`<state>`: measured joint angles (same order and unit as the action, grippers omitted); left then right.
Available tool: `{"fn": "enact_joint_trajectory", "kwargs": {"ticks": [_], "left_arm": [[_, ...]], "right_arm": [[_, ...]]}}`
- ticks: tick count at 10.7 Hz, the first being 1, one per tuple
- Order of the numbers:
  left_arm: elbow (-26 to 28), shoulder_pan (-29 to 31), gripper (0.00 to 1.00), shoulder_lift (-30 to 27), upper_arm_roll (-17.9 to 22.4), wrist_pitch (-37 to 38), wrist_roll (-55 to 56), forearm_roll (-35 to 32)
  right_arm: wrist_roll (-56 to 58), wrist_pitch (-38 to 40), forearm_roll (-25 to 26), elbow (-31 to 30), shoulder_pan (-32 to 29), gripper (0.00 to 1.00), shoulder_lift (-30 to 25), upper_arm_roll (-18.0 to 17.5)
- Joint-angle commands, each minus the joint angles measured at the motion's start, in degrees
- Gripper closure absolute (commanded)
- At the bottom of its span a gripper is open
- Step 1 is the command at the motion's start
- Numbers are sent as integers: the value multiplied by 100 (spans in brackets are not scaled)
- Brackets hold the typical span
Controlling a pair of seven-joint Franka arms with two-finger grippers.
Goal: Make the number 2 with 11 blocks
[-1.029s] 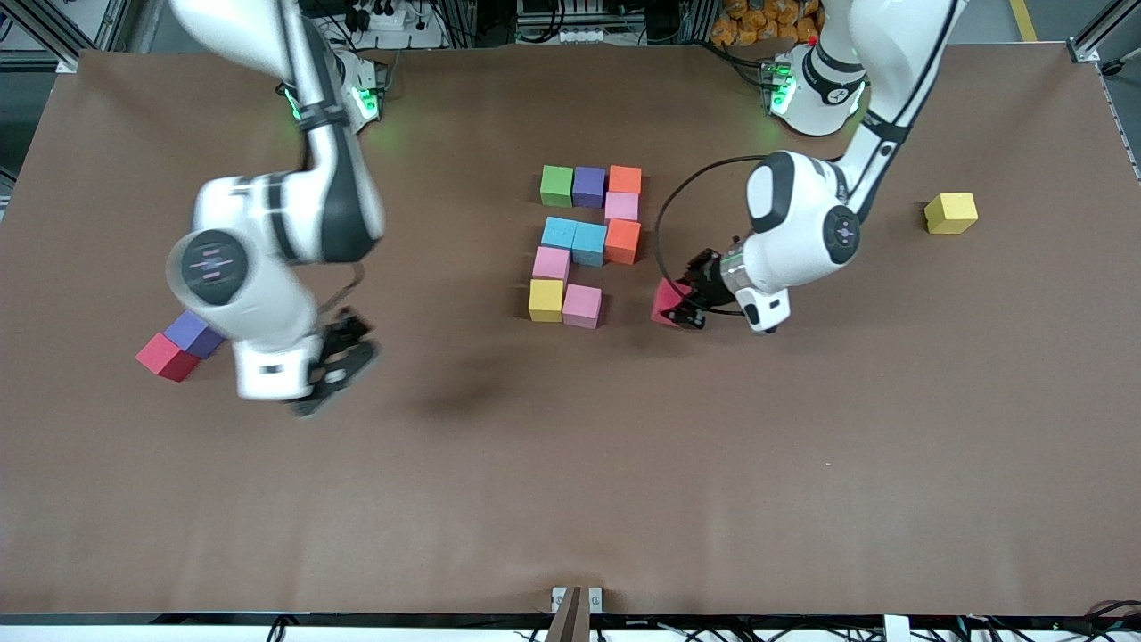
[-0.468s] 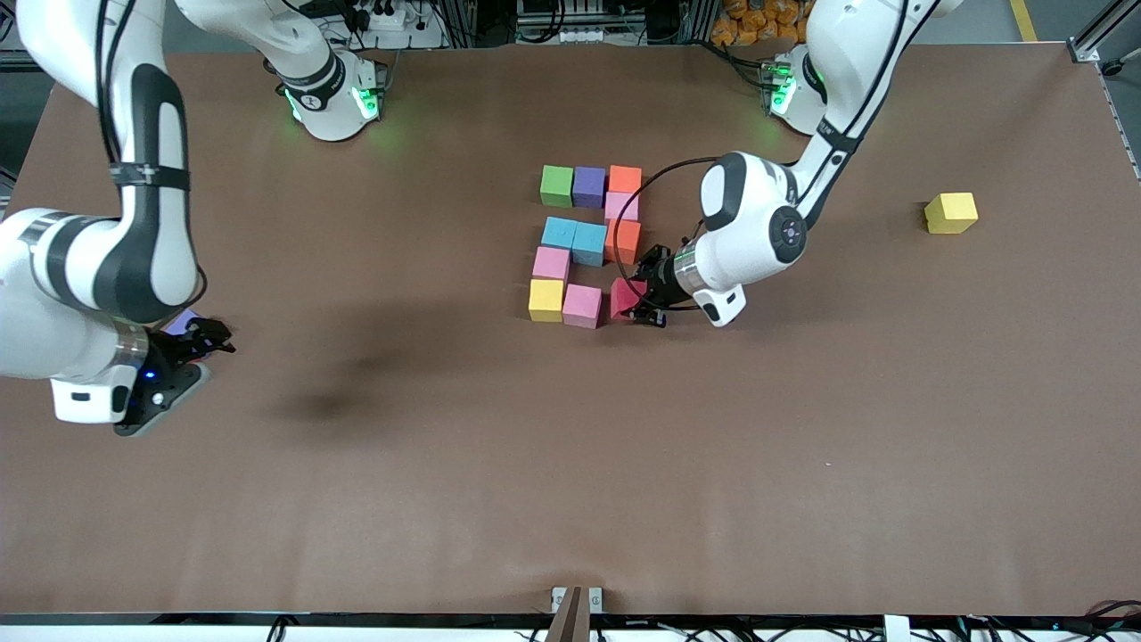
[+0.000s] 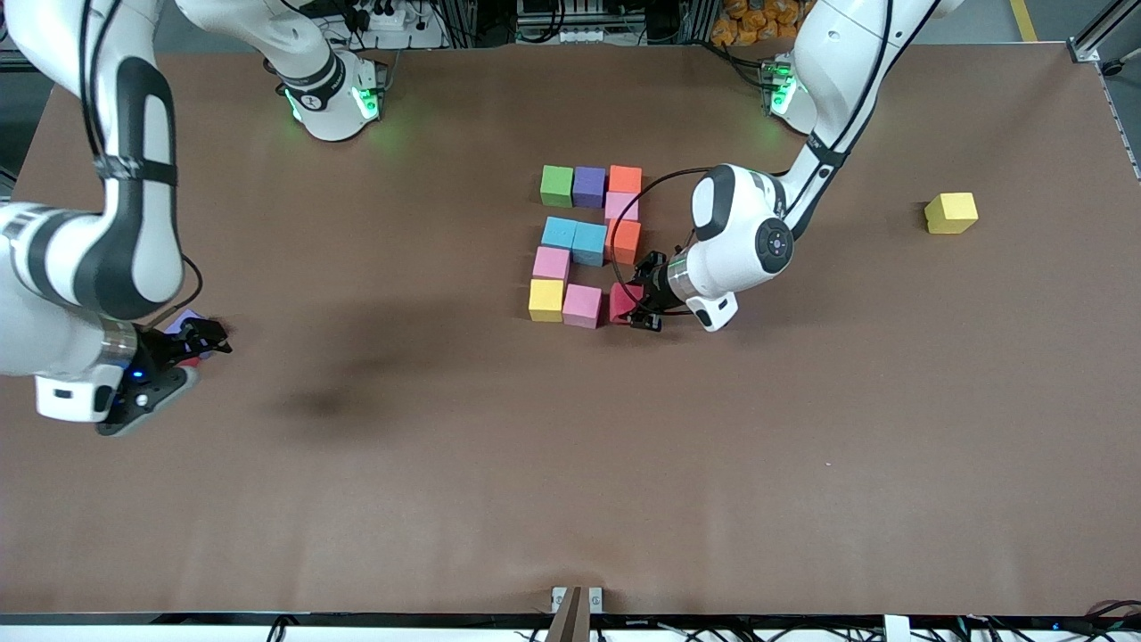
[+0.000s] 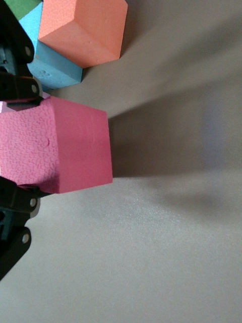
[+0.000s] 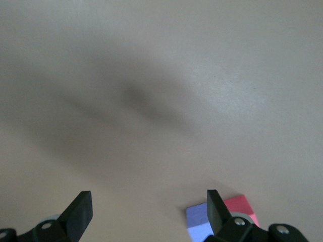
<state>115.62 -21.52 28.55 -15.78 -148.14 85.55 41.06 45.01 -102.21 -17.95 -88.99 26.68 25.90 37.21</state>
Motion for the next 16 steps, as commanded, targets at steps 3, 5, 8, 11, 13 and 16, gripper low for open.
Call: {"fn": "enact_joint_trajectory", "kwargs": {"ticks": [3,5,8,11,13,16], "left_arm": [[-66,-72,57,71,67,-40,67,-195],[-66,-272,57,80,223,-40,67,-195],[-83,-397,57,150,321,-40,110,-614],[-144,-406,57,159,321,-31,120,-765],[-232,-414,57,185,321,-23,163,-915],[-320,-529,57,230,348,-5,278,-950]], "right_arm": [[-2708,1384,150,169,12,0,-1437,-47],[-3533,2272,956,1073,83,0,-1325,-91],[-3709,2372,1136,1304,286,0,-1368,-12],[-4237,2390,1083,1358,320,0,-1395,-82],[-4246,2399,1126,1376,364,0,-1403,-82],[-4273,2399,1091,1376,434,0,-1395,-91]]}}
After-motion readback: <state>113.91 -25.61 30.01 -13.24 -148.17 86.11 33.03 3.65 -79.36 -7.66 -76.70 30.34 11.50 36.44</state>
